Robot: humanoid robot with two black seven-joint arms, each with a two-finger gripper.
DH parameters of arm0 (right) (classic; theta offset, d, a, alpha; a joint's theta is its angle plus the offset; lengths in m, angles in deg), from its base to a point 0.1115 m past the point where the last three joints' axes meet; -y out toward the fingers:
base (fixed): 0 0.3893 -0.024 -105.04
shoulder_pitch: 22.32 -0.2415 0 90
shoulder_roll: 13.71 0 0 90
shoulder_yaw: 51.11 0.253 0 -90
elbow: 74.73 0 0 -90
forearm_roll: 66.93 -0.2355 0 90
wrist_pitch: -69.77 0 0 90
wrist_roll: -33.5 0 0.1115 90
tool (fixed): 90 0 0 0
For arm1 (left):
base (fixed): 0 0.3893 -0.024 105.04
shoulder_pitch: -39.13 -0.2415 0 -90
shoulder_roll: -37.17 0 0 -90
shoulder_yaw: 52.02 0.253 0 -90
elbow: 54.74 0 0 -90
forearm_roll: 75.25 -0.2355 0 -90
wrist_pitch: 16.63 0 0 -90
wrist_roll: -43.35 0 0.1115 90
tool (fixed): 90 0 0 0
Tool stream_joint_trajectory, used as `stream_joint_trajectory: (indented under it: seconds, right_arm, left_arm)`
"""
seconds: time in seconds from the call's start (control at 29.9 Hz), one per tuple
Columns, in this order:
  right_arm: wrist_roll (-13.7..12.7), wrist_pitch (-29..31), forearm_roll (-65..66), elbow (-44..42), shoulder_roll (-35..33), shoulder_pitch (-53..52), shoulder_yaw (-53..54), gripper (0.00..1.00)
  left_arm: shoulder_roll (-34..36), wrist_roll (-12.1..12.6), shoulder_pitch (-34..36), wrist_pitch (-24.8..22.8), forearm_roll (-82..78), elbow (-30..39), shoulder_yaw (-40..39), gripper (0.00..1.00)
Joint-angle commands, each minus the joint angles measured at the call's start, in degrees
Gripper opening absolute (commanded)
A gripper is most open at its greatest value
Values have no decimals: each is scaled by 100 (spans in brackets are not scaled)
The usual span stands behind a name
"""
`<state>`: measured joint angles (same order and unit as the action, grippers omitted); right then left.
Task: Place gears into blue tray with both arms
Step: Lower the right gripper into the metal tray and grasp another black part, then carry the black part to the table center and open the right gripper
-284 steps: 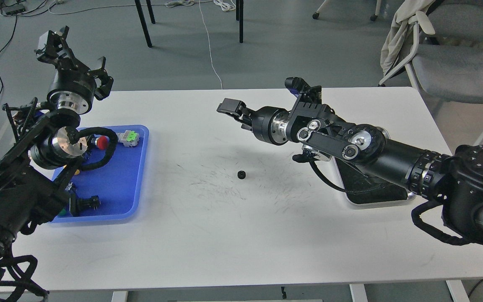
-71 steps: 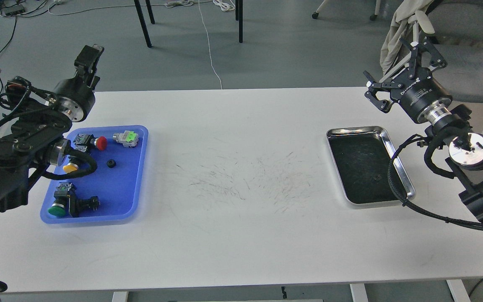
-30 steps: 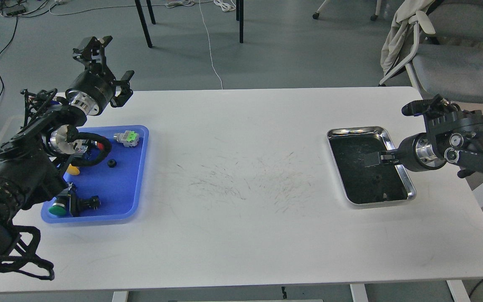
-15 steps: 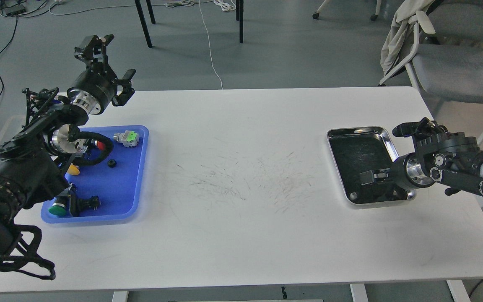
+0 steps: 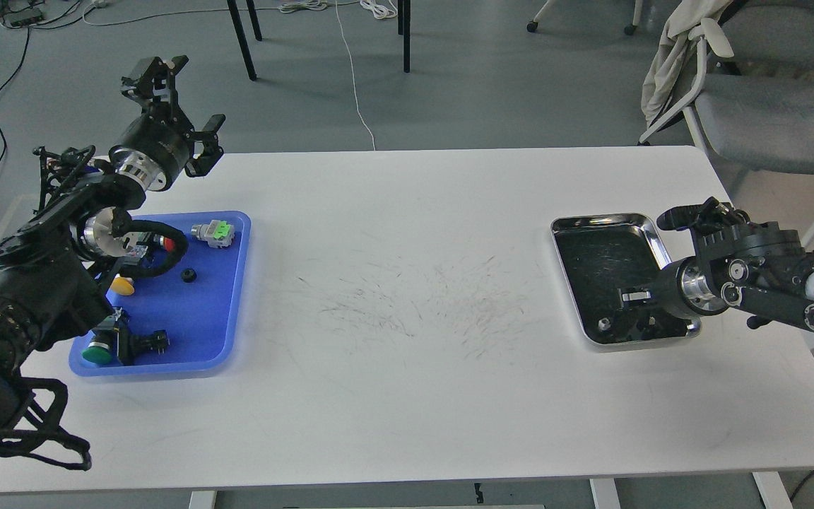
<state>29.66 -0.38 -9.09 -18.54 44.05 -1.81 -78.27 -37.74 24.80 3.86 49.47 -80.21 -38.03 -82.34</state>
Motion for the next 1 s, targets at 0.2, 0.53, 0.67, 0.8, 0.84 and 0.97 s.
stream_joint_trajectory:
  seconds: [0.2,0.53,0.67,0.8,0.84,0.97]
  right_arm:
    - [112,-96,70,-3,-37,-21,0,1]
    - [402,-606,-673,1446,-792,-1609,466,1]
    - [384,-614,-1827,1588,-1012,-2638,519,1]
    - [717,-684,-2057,1772,-1048,-2711,913,1]
    - [936,-728,-2057,1807,-1039,-2554,1001,1]
    - [1623,-1062,-2048,1738,-496,-1474,1484,1]
  left_arm:
    - [11,0,-6,8,-6,0,0,98]
    - [3,0,20,17,-23,0,0,98]
    - [3,9,29,8,-23,0,0,98]
    - [-15,9,38,17,-32,0,0,98]
    - [-24,9,38,17,-32,0,0,98]
    - [-59,9,38,26,-32,0,0,98]
